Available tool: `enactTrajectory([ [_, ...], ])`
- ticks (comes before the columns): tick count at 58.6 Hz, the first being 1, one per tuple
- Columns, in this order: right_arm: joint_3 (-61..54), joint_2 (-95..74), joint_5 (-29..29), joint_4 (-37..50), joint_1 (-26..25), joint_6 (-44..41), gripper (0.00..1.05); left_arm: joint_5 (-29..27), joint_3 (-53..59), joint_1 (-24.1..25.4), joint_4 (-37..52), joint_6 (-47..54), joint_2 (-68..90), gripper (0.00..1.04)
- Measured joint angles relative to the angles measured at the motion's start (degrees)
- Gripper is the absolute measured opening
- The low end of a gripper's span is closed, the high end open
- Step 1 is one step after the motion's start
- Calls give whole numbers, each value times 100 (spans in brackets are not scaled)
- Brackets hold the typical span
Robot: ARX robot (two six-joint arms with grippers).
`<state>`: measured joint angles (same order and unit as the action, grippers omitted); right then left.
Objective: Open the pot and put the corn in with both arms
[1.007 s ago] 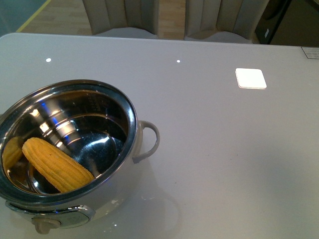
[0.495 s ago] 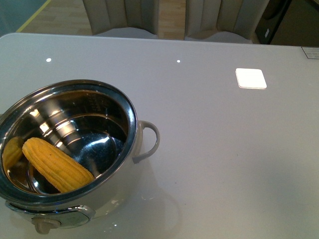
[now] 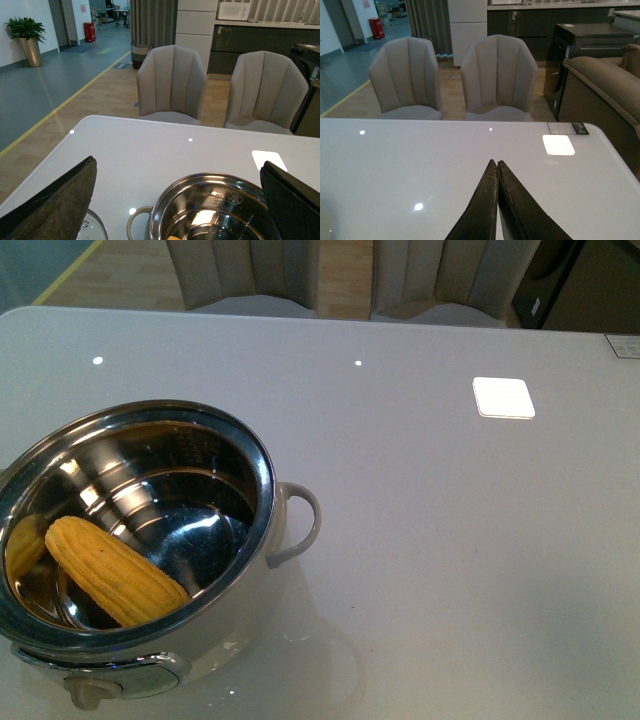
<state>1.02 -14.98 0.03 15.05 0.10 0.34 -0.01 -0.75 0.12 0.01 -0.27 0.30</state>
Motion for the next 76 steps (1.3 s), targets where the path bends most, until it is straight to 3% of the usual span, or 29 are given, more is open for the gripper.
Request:
enactTrajectory([
  [19, 0, 479, 0, -483, 0, -2, 2, 0, 0, 0, 0, 0, 0, 98],
  [26, 0, 1279, 0, -1425, -2, -2, 2, -2, 0, 0, 0, -2, 2, 98],
  [43, 0, 1460, 0, -1493, -2, -2, 2, 0, 0, 0, 0, 0, 0, 98],
  [54, 0, 1462, 0, -1495, -2, -13, 49, 0, 0, 0, 0, -2, 0, 98],
  [63, 0, 1462, 0, -1495, -2, -13, 73, 0, 0, 0, 0, 0, 0, 98],
  [68, 0, 1462, 0, -1495, -2, -13, 95, 0, 0, 0, 0, 0, 0, 98],
  [76, 0, 1462, 0, -1495, -2, -13, 96, 0, 0, 0, 0, 0, 0, 98],
])
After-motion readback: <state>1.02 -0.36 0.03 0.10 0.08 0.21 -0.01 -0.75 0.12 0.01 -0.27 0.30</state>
